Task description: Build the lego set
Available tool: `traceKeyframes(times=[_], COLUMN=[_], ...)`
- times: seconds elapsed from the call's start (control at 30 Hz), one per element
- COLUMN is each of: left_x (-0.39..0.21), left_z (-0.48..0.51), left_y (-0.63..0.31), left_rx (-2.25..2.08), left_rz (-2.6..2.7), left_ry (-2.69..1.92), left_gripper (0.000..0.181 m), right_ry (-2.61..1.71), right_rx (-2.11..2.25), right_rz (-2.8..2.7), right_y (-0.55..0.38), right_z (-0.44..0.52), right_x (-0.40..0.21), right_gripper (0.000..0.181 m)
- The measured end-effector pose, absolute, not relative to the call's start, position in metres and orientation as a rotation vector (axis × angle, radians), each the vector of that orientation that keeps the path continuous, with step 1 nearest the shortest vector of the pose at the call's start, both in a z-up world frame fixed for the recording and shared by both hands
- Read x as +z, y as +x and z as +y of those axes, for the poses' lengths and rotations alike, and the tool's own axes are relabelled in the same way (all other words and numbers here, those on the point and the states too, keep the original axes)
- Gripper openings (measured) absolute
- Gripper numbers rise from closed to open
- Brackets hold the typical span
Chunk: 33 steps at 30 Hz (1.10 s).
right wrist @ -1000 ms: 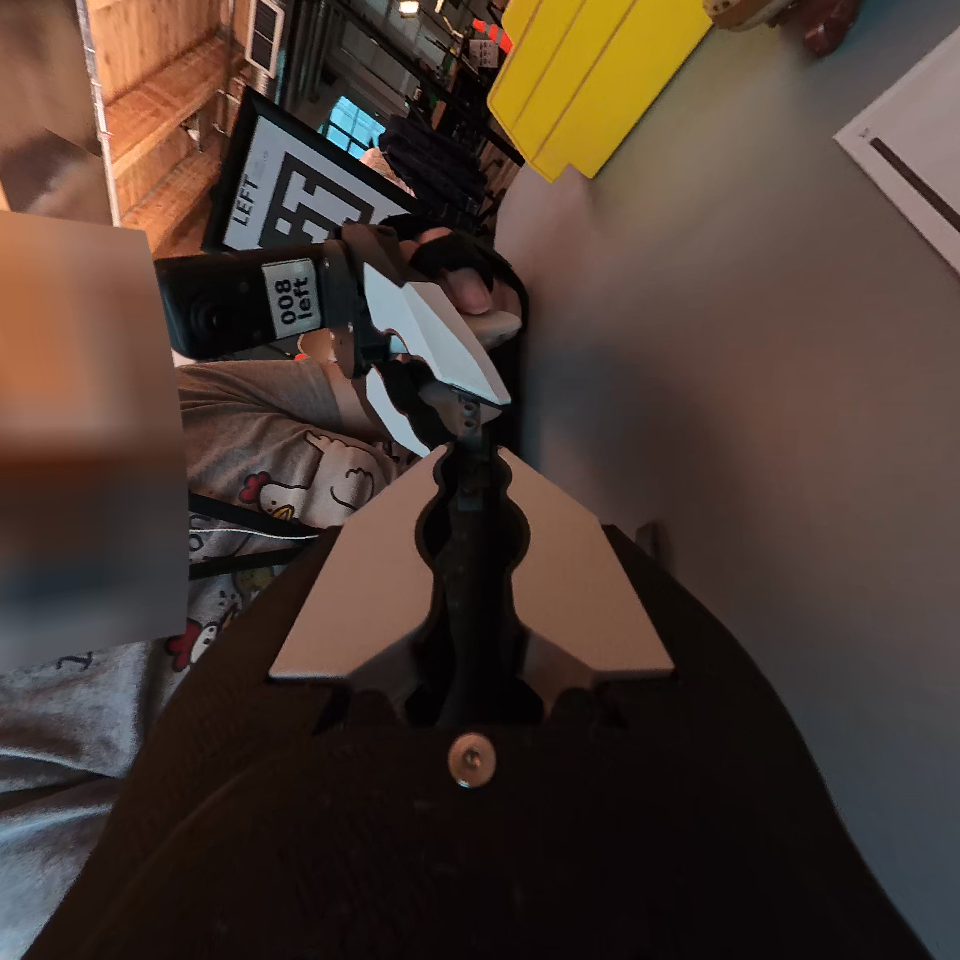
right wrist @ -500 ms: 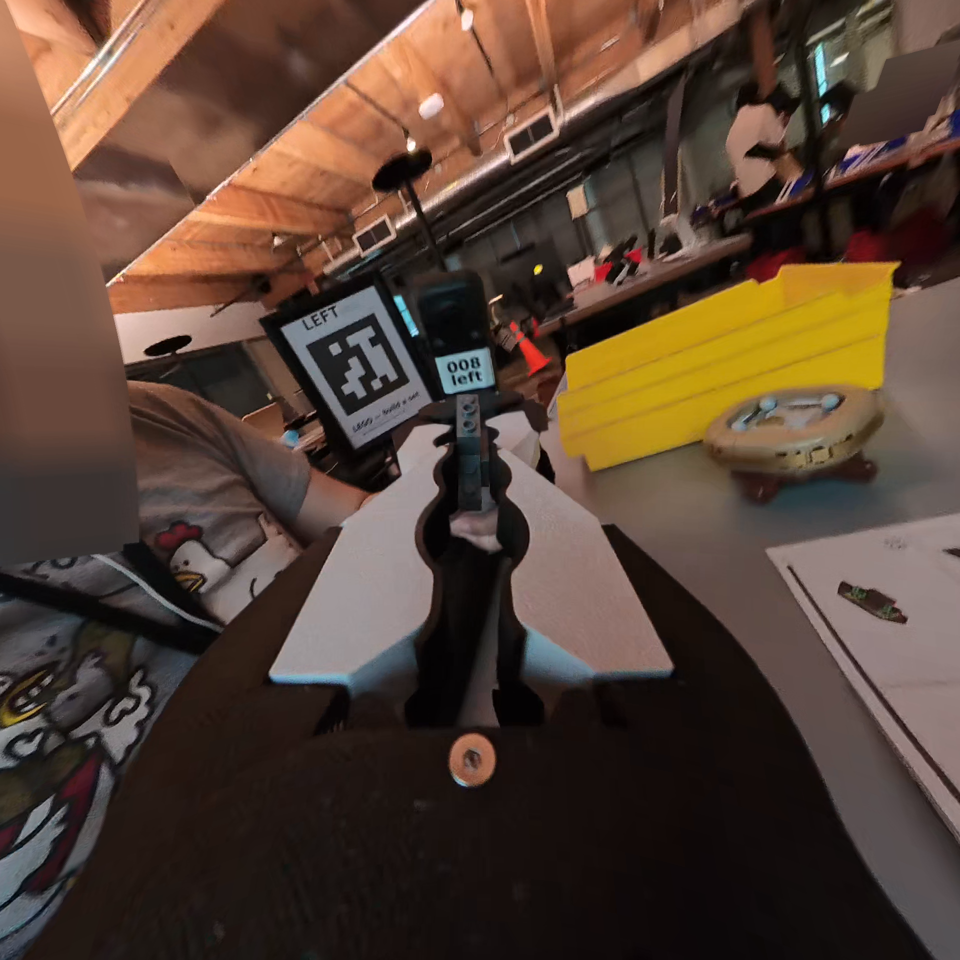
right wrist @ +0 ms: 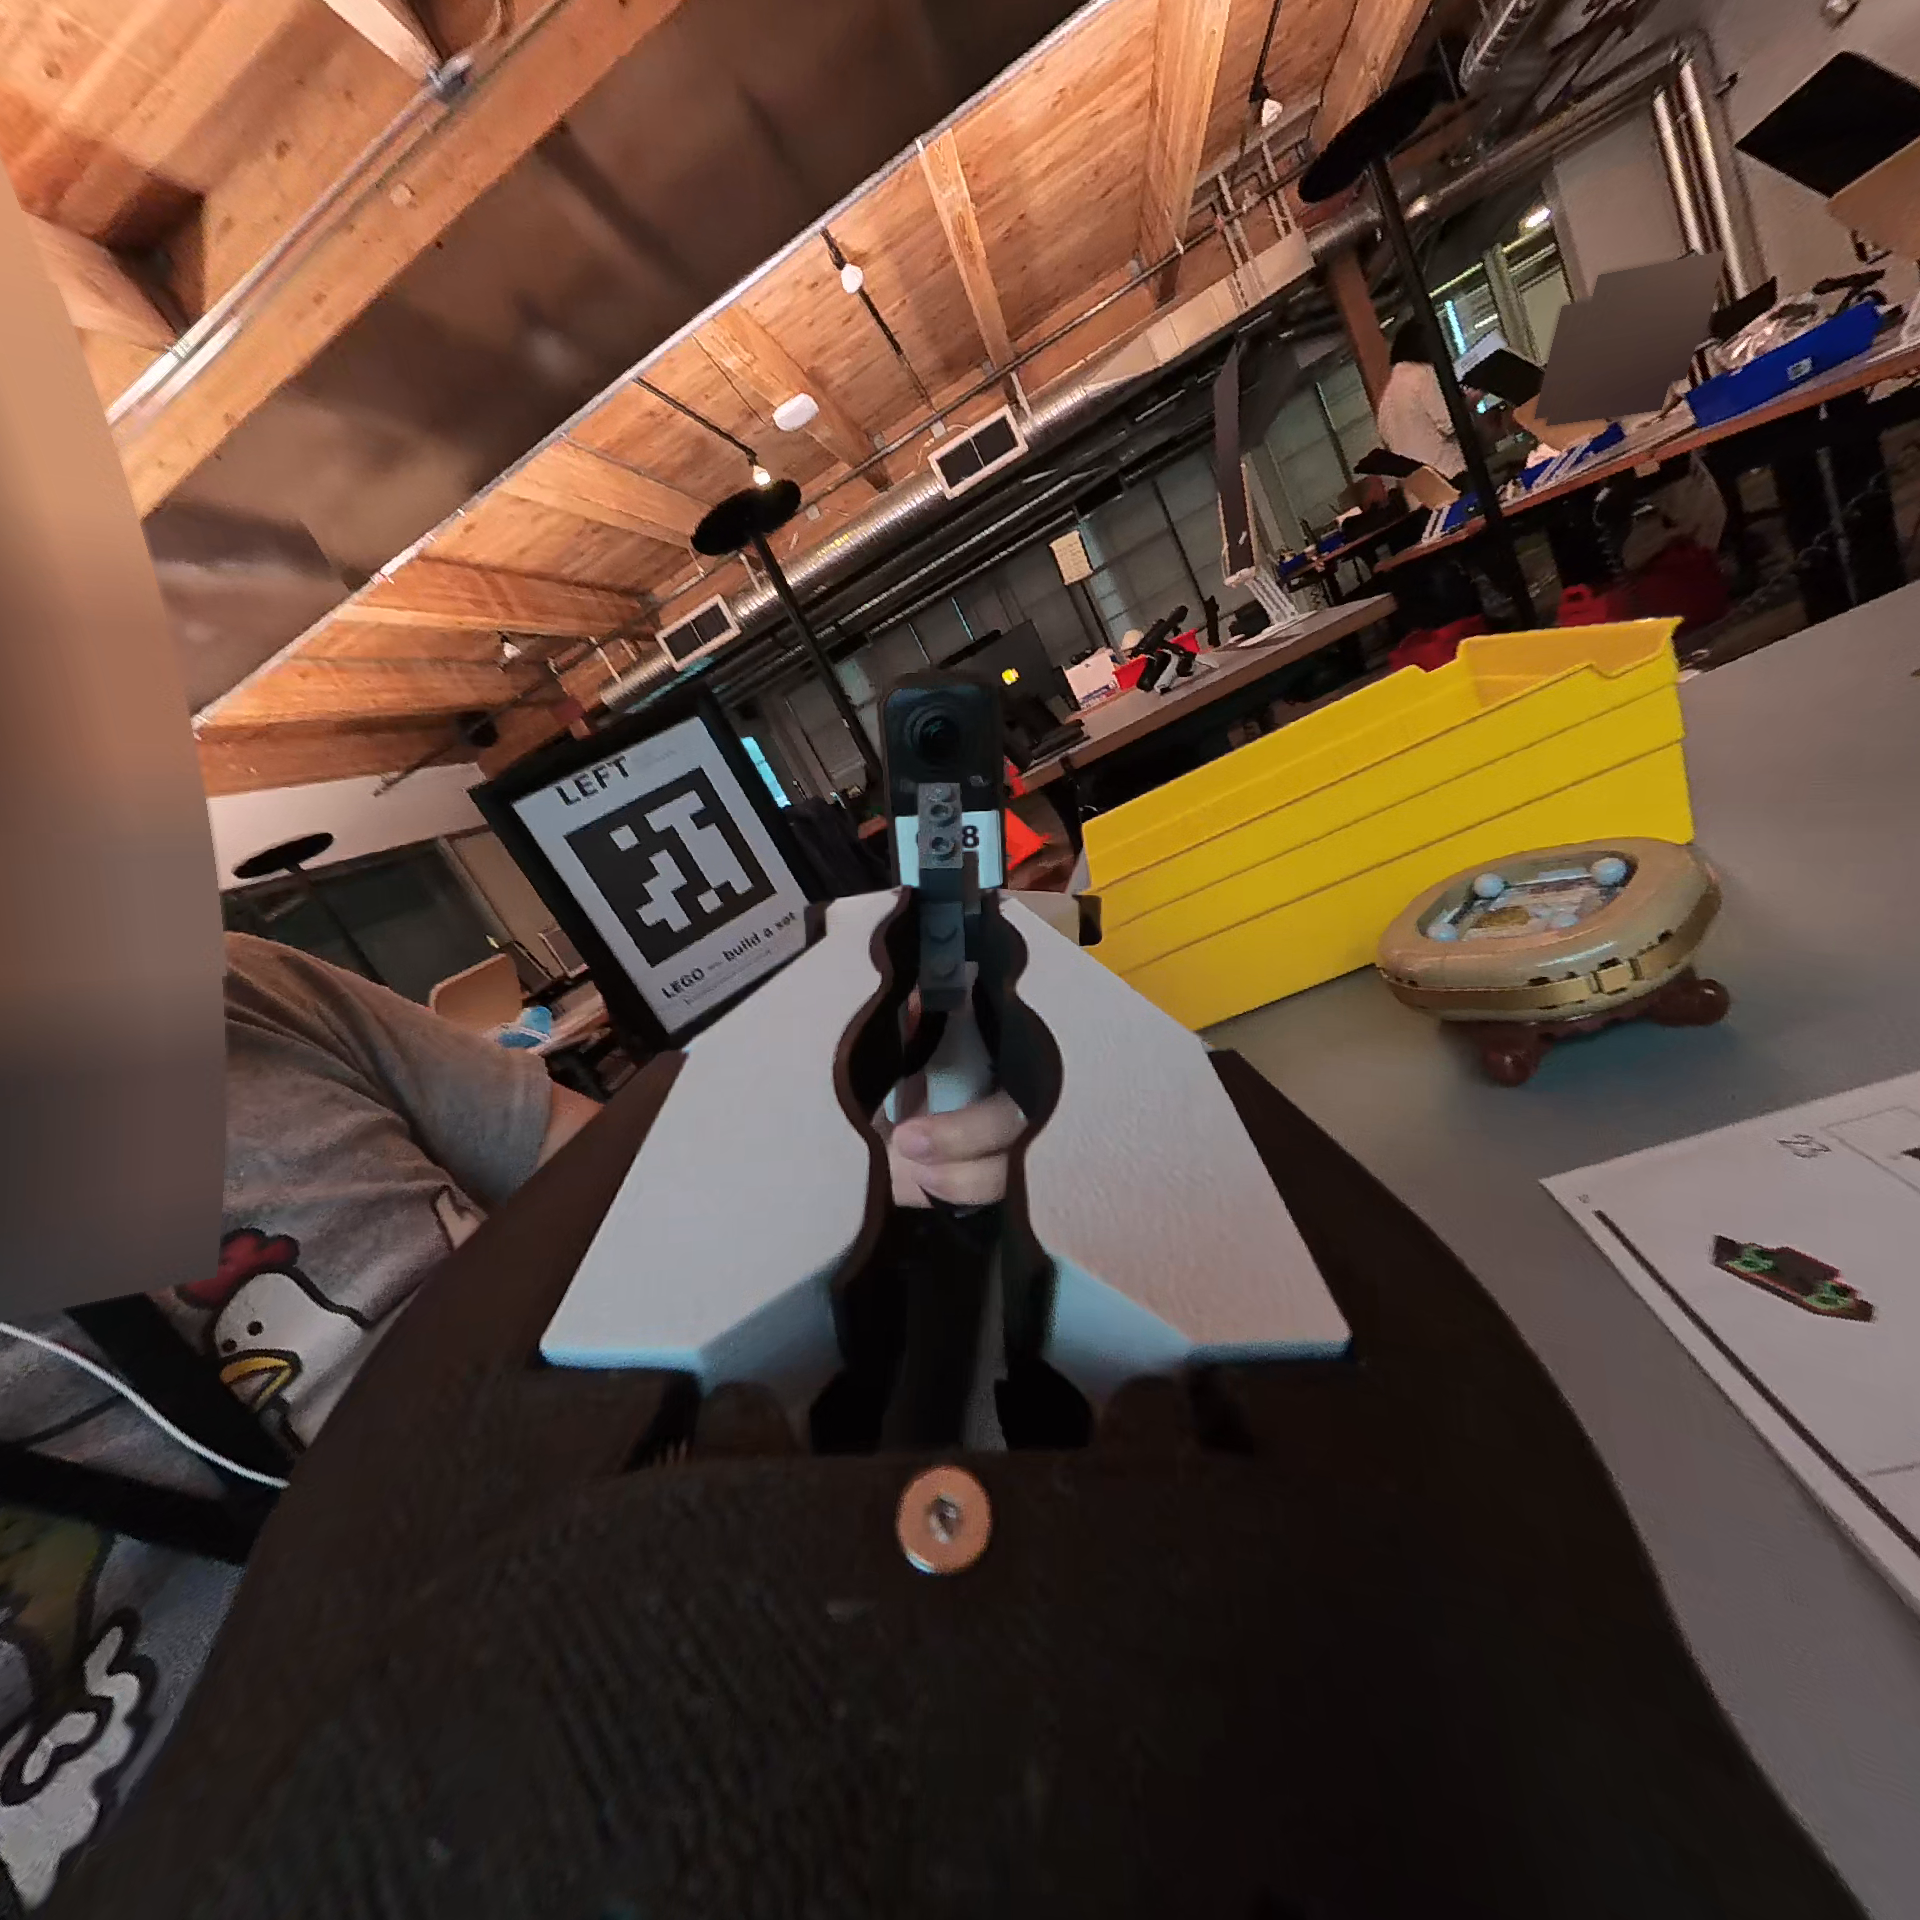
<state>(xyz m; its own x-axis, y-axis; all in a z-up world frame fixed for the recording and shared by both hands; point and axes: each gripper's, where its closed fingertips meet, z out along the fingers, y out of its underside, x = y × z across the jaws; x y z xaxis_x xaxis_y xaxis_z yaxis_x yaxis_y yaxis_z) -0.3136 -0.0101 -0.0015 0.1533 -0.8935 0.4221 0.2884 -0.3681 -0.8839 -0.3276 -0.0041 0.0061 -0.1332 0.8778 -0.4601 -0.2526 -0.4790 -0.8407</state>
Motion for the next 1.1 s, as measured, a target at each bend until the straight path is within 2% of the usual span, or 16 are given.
traceKeyframes(times=[0.1,0.23,0.3,0.37,0.53,0.7,1.1], left_x=[-0.006,-0.025,-0.039,-0.049,-0.066,-0.067,-0.068], left_z=[-0.012,-0.036,-0.052,-0.074,-0.111,-0.127,-0.118], left_y=[-0.317,-0.314,-0.314,-0.315,-0.318,-0.327,-0.335], left_rx=[-1.478,-1.737,-1.862,-2.003,-2.282,-2.498,-2.561], left_rz=[0.67,0.862,1.002,1.177,1.524,1.759,2.035], left_ry=[-1.424,-1.582,-1.685,-1.748,-1.844,-1.763,-1.931], left_gripper=[0.008,0.009,0.009,0.009,0.009,0.009,0.009], right_ry=[-1.307,-1.317,-1.276,-1.23,-1.133,-1.111,-1.02], right_rx=[1.627,1.42,1.333,1.421,1.702,1.787,1.87], right_rz=[-0.822,-1.181,-1.386,-1.562,-1.771,-1.916,-2.006], right_y=[-0.321,-0.312,-0.305,-0.299,-0.304,-0.315,-0.325], right_z=[-0.002,-0.019,-0.031,-0.052,-0.083,-0.095,-0.1], right_x=[0.005,-0.007,-0.012,-0.012,-0.021,-0.049,-0.053], right_gripper=[0.011,0.028,0.042,0.054,0.047,0.043,0.033])
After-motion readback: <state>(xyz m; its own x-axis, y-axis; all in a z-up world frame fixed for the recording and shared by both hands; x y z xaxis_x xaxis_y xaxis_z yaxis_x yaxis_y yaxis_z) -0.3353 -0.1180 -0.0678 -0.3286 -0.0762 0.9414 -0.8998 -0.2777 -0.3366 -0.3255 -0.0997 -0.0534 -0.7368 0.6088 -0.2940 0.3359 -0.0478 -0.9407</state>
